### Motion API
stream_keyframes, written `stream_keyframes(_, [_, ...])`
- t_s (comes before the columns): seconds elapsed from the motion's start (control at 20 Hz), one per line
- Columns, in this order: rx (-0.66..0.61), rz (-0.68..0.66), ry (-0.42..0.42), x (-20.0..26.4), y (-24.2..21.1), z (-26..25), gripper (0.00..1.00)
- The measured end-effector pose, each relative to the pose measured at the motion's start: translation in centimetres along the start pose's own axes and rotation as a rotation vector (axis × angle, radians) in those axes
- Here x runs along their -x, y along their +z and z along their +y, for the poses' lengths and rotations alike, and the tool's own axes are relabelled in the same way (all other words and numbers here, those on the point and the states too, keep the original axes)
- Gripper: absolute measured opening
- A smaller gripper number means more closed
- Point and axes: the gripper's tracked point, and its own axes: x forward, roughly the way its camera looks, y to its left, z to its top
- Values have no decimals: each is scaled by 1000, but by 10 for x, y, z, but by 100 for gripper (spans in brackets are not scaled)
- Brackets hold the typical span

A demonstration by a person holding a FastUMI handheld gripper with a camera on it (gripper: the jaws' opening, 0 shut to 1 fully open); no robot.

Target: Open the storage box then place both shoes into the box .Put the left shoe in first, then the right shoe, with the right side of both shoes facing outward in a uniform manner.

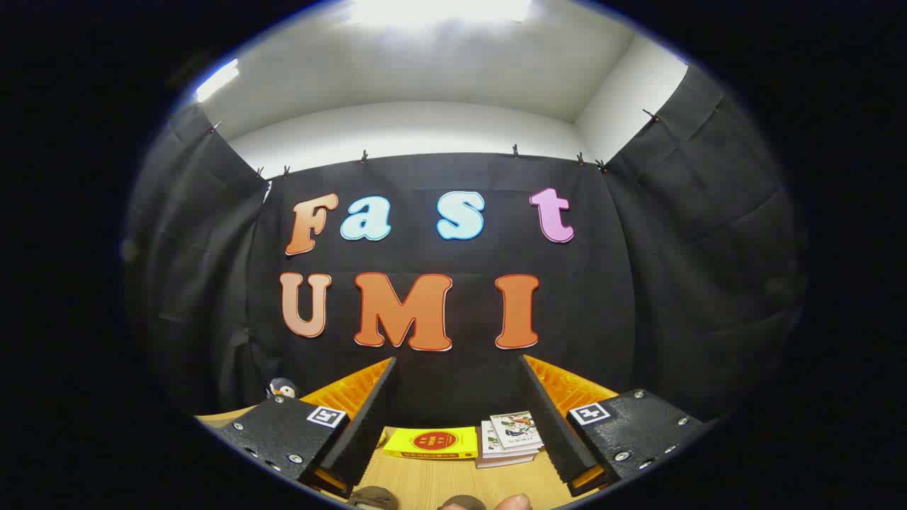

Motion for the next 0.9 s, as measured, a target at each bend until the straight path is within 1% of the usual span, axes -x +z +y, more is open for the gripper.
stream_keyframes(0.15, [17,-11,-8,2,5,1,99])
stream_keyframes(0.45, [28,-31,14,8,16,13,99])
stream_keyframes(0.55, [36,-50,10,7,22,13,99])
stream_keyframes(0.65, [41,-37,27,8,19,21,99])
stream_keyframes(0.9, [54,-53,32,7,24,25,99])
